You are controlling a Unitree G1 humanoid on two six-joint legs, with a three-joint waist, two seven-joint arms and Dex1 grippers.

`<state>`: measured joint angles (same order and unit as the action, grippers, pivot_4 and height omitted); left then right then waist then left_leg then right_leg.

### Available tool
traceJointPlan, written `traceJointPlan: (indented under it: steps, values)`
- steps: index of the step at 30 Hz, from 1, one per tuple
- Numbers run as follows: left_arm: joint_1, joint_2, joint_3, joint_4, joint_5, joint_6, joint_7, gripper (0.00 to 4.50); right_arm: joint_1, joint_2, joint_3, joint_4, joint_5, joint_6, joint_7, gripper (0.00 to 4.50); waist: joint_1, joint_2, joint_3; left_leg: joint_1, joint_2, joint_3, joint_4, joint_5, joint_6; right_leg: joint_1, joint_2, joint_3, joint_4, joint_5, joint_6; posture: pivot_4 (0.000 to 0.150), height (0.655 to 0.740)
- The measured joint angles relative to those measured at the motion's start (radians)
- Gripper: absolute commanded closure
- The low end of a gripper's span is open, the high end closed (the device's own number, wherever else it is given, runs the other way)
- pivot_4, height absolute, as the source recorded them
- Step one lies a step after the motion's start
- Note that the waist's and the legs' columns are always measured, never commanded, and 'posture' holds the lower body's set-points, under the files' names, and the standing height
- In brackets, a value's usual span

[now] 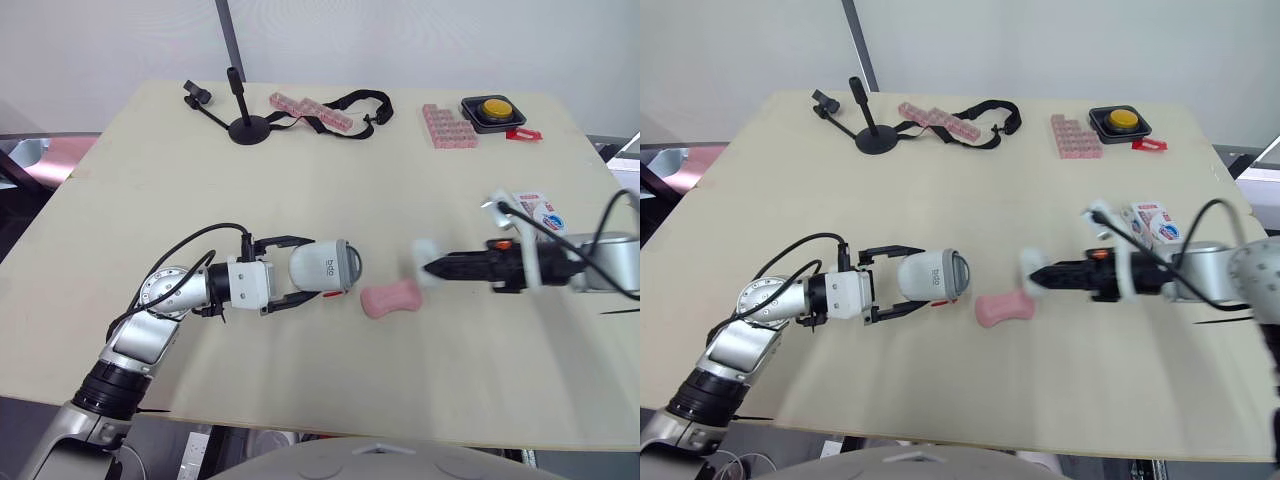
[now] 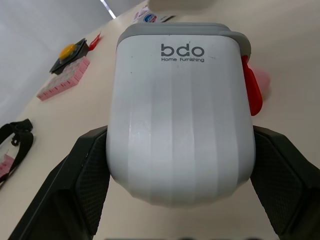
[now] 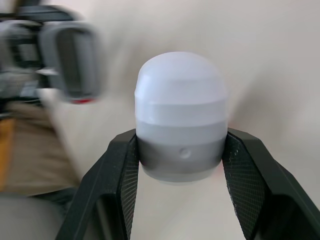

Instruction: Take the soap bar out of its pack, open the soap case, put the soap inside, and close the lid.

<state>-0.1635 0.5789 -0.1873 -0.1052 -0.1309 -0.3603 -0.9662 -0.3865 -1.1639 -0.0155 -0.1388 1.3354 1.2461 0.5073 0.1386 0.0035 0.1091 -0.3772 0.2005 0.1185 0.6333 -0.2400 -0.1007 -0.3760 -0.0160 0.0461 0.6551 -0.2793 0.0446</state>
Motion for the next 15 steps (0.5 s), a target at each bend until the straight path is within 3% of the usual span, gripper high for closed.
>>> traceJointPlan:
  steps: [3, 8, 15]
  values:
    - [0.001, -0.002, 0.000, 0.004, -0.009, 0.013, -0.002, 1.04, -0.006, -0.080, 0.070, 0.014, -0.241, -0.100, 0.137, 2.52, -0.009, 0.000, 0.000, -0.001, 0.001, 0.000, 0.000, 0.000, 0.000, 0.001, 0.000, 0.001, -0.001, 0.000, 0.000, 0.150, 0.7400]
    - [0.001, -0.009, -0.003, 0.004, -0.016, 0.025, -0.002, 1.04, -0.036, -0.082, 0.217, 0.041, -0.547, -0.250, 0.266, 2.52, -0.012, 0.000, 0.000, 0.000, 0.000, 0.001, 0.000, 0.000, 0.000, 0.001, 0.000, 0.002, 0.001, 0.000, 0.000, 0.150, 0.7400]
    - [0.007, -0.009, -0.005, 0.004, -0.016, 0.032, 0.000, 1.04, -0.115, 0.026, 0.264, 0.133, -0.746, -0.334, 0.333, 2.52, -0.010, 0.000, 0.000, 0.000, 0.000, 0.001, 0.002, 0.000, 0.000, 0.000, 0.001, 0.003, 0.005, 0.000, 0.000, 0.150, 0.7400]
